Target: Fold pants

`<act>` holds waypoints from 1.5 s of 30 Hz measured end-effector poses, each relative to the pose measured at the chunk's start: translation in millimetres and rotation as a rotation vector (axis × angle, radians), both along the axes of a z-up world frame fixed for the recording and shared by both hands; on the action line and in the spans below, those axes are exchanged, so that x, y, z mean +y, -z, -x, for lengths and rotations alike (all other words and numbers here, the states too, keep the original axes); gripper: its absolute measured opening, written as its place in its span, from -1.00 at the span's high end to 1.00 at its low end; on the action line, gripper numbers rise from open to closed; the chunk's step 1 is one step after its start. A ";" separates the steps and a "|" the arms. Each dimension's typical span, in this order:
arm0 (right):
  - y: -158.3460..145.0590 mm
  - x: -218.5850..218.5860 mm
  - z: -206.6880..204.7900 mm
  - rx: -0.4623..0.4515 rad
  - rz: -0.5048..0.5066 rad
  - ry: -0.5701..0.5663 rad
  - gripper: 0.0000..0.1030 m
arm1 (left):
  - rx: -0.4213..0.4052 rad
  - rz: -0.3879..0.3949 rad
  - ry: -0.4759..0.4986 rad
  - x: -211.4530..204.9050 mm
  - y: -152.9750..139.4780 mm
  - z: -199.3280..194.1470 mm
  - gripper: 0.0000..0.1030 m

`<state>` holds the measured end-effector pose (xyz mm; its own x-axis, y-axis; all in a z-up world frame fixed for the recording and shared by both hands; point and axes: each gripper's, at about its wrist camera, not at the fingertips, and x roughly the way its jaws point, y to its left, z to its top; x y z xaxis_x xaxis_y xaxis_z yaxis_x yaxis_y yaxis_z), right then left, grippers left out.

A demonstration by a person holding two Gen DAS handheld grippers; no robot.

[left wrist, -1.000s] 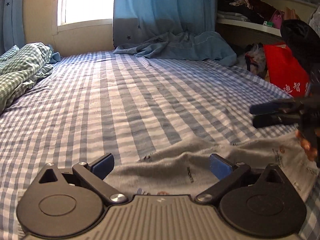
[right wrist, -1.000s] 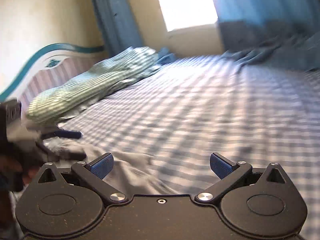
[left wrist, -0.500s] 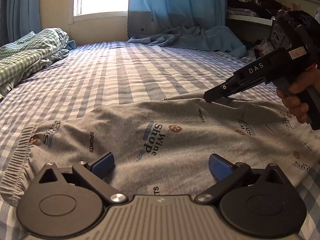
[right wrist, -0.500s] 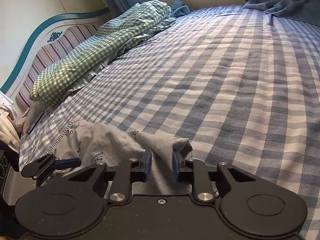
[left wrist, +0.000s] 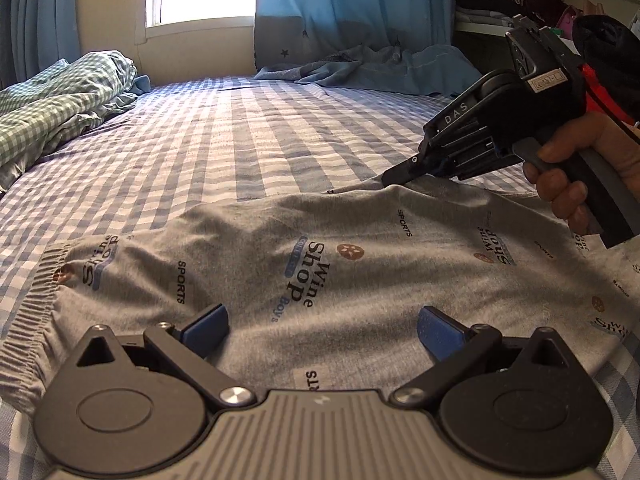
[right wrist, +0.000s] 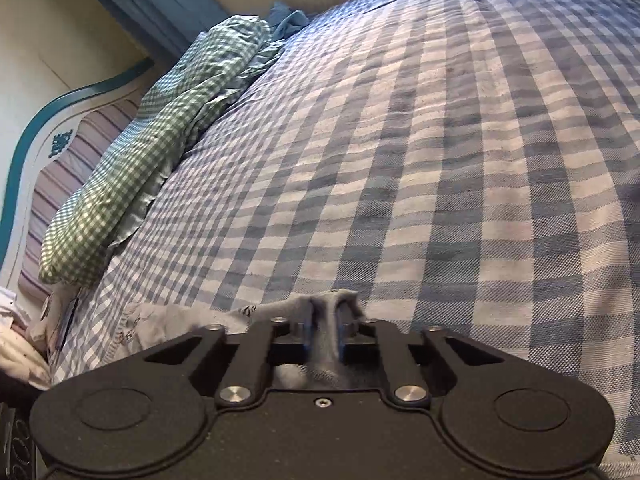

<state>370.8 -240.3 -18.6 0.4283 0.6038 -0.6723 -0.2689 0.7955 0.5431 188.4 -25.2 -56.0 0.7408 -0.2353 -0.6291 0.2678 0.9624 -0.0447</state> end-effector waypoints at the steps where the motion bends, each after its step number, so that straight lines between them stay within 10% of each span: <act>1: -1.9 -0.9 -0.3 -0.015 0.012 0.026 0.98 | 0.000 -0.001 0.000 -0.6 -0.2 -0.1 -0.99; 9: 4.9 11.3 -6.0 -0.054 0.115 0.016 0.89 | 0.000 -0.004 0.000 -0.6 0.5 -0.3 -0.99; 18: -43.5 -13.2 91.4 -0.434 0.311 0.176 -0.95 | -0.071 0.202 -0.103 42.0 -33.5 11.1 -0.99; 31: 16.0 -106.6 159.6 -0.599 0.790 0.289 -0.98 | -0.007 -0.125 -0.244 31.9 -11.9 -8.5 -0.99; 45: 28.1 -333.7 187.7 -0.445 0.965 0.643 -0.98 | 0.013 -0.112 -0.244 -55.5 -24.8 -20.0 -0.99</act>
<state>183.2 -573.9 -46.8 0.7680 -0.4605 -0.4451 0.3067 0.8745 -0.3756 208.5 -80.7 -31.2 0.7591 0.0207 -0.6507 0.0274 0.9976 0.0637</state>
